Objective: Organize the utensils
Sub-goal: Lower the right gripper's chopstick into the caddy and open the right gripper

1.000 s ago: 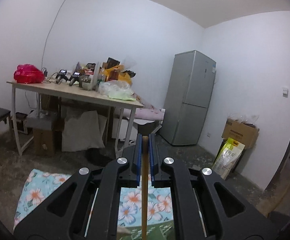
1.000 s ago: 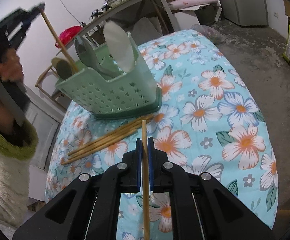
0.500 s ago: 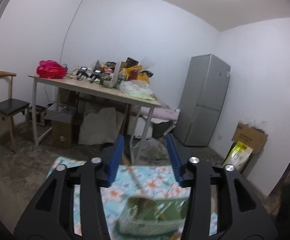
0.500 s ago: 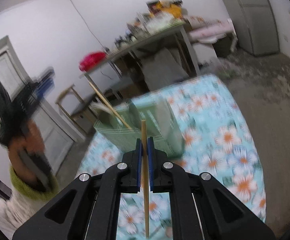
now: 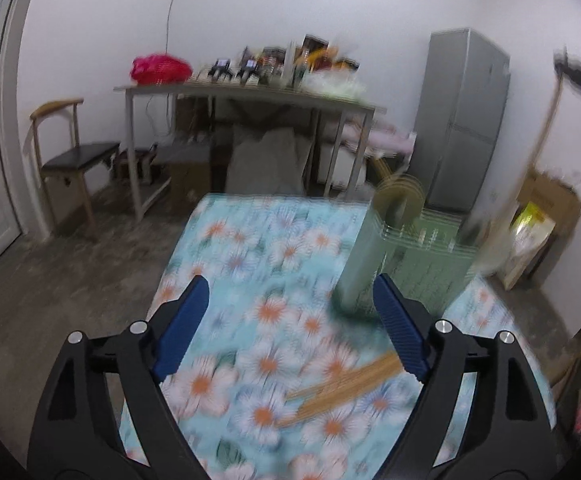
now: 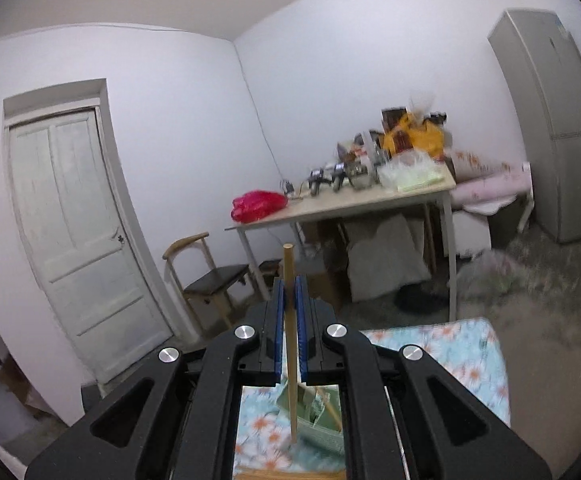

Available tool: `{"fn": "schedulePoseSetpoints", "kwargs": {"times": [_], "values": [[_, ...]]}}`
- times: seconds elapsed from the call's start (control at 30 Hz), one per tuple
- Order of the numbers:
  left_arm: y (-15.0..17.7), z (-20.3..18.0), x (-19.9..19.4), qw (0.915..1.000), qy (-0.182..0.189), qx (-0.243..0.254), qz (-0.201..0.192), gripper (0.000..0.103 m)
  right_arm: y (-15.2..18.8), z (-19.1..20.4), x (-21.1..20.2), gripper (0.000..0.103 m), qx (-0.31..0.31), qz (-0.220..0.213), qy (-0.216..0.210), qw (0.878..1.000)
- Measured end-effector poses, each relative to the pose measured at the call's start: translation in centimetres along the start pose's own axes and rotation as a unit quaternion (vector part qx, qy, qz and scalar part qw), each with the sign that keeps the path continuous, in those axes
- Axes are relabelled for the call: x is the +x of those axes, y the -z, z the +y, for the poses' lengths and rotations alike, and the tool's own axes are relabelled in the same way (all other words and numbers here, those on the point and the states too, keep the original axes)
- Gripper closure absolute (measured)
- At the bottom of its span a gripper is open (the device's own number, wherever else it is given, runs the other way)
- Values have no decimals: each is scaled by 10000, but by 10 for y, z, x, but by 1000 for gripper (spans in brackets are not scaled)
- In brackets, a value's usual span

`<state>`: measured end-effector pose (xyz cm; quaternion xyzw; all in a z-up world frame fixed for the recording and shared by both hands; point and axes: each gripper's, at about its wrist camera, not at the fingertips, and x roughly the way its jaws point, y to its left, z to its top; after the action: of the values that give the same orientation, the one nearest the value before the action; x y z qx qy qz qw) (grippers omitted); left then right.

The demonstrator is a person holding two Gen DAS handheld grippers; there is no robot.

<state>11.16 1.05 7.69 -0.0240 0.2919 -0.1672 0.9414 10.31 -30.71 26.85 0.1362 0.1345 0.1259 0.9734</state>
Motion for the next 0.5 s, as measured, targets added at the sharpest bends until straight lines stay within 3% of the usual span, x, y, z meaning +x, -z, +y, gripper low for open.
{"fn": "schedulePoseSetpoints", "kwargs": {"times": [0.23,0.5], "values": [[41,2,4,9990,-140,29,433,20,-4,12,38,97,-651,-99,693,9954],[49,-1,4,9985,-151,58,515,20,41,-18,114,97,-697,753,1092,9887]]}}
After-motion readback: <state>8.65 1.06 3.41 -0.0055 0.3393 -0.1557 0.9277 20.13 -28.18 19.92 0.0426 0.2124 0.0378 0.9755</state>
